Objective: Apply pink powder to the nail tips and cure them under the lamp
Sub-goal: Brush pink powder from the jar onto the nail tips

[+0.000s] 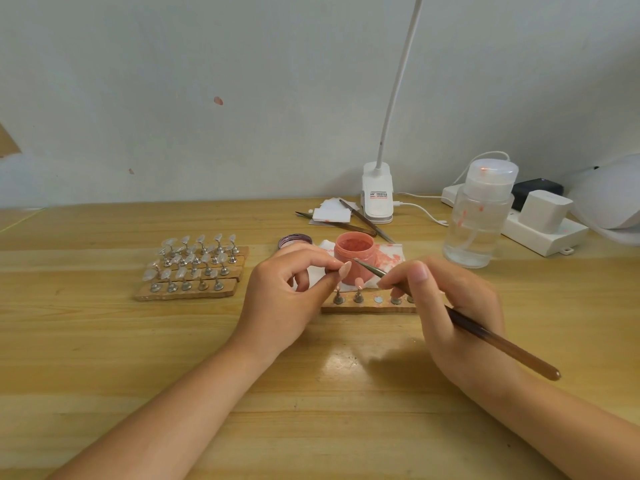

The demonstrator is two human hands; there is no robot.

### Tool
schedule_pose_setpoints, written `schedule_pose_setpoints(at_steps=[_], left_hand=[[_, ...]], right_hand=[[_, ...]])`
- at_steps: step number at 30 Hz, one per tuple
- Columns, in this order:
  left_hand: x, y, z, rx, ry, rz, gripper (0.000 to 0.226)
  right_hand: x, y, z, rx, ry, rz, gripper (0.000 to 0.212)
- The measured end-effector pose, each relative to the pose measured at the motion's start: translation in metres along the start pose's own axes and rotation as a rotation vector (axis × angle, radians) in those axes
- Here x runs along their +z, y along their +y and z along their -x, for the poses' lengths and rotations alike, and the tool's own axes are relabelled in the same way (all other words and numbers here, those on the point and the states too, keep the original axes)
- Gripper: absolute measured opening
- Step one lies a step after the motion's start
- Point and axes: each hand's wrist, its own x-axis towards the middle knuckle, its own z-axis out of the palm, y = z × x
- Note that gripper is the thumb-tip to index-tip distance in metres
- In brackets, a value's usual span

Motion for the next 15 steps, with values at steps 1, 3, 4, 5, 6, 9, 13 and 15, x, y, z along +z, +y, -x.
schedule_pose_setpoints(at_steps=[1,3,4,5,6,9,13,15], left_hand=[[0.0001,-0.0006,-0.0001,-0.002,0.002,0.000,0.015],[-0.0001,-0.0008,0.0001,-0.001,0.000,-0.002,0.021],[-0.0001,-0.0007,0.0002,-0.002,-0.001,0.000,0.024],[-0.0002,-0.0005,0.0005,-0.006,0.001,0.005,0.026],[0.0001,-0.0002,0.0005,-0.014,0.007,0.011,0.029],[0.0008,0.0010,0.0005,-0.020,0.004,0.014,0.029],[0.0003,0.0002,0.0007,-0.005,0.004,0.008,0.033],[0.0003,0.0000,0.0004,-0.029,0.001,0.013,0.034]], right_hand=[[0.0004,-0.0006,-0.0004,-0.007,-0.014,0.016,0.040],[0.0010,-0.0005,0.0000,-0.020,-0.047,0.027,0.036],[0.0012,-0.0001,0.0007,-0.024,-0.065,0.022,0.037],[0.0013,0.0005,0.0015,-0.027,-0.080,0.011,0.041],[0.0011,0.0009,0.0026,-0.030,-0.088,-0.005,0.047],[0.0003,0.0001,0.0029,-0.033,-0.070,-0.006,0.052],[0.0011,0.0007,0.0019,-0.006,-0.061,0.021,0.051],[0.0005,0.0015,0.0031,-0.004,-0.078,-0.029,0.056]])
